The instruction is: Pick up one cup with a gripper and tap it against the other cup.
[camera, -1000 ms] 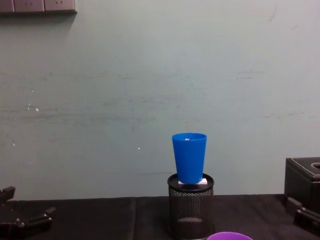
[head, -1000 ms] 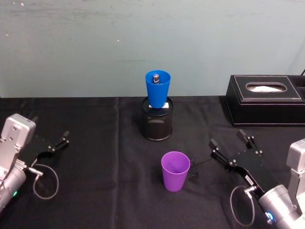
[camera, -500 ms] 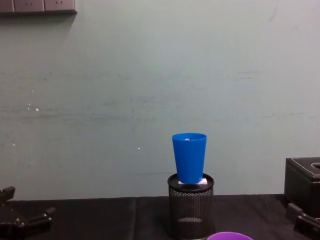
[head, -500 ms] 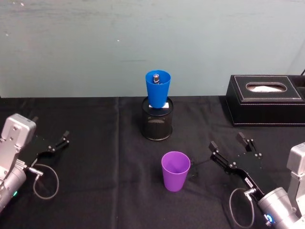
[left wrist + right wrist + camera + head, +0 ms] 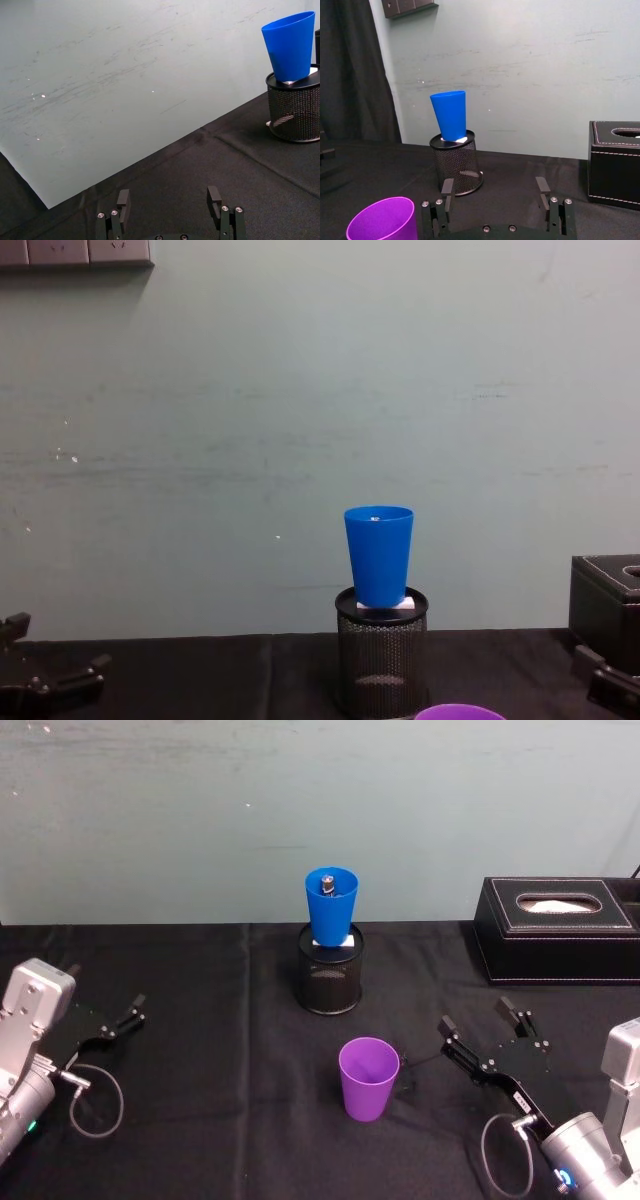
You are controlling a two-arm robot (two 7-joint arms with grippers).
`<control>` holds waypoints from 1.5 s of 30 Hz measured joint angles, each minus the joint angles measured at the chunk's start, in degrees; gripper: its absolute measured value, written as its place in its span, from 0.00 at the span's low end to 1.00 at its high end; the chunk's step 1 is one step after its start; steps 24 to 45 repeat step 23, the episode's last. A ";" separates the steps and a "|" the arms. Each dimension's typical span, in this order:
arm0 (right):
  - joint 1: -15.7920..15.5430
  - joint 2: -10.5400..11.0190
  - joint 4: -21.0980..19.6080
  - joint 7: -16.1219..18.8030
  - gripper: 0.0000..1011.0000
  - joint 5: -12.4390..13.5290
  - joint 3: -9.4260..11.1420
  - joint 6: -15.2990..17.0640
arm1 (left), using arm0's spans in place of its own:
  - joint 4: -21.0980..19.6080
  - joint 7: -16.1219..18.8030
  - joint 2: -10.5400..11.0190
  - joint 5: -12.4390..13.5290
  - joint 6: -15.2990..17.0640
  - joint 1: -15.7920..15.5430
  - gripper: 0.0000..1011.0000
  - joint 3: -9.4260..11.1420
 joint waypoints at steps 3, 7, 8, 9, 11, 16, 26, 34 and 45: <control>-0.01 0.01 -0.01 -0.03 0.99 -0.01 0.00 0.02 | 0.00 0.00 0.00 0.00 0.00 0.00 0.99 0.00; -0.02 0.03 -0.03 -0.06 0.99 -0.04 -0.01 0.05 | 0.00 0.00 0.00 0.00 0.00 0.00 0.99 0.00; -0.02 0.03 -0.03 -0.06 0.99 -0.04 0.00 0.06 | 0.00 0.00 0.00 0.00 0.00 0.00 0.99 0.00; -0.02 0.04 -0.04 -0.07 0.99 -0.05 -0.01 0.07 | 0.00 0.00 0.00 0.00 0.00 0.00 0.99 0.00; -0.02 0.04 -0.05 -0.08 0.99 -0.06 0.00 0.08 | 0.00 0.00 0.00 0.00 0.00 0.00 0.99 0.00; -0.02 0.04 -0.09 -0.11 0.99 -0.07 0.00 0.09 | 0.00 0.00 0.00 0.00 0.00 0.00 0.99 0.00; -0.02 0.04 -0.11 -0.13 0.99 -0.07 0.00 0.10 | 0.00 0.00 0.00 0.00 0.00 0.00 0.99 0.00; -0.02 0.04 -0.11 -0.13 0.99 -0.07 0.00 0.10 | 0.00 0.00 0.00 0.00 0.00 0.00 0.99 0.00; -0.02 0.04 -0.11 -0.13 0.99 -0.07 0.00 0.10 | 0.00 0.00 0.00 0.00 0.00 0.00 0.99 0.00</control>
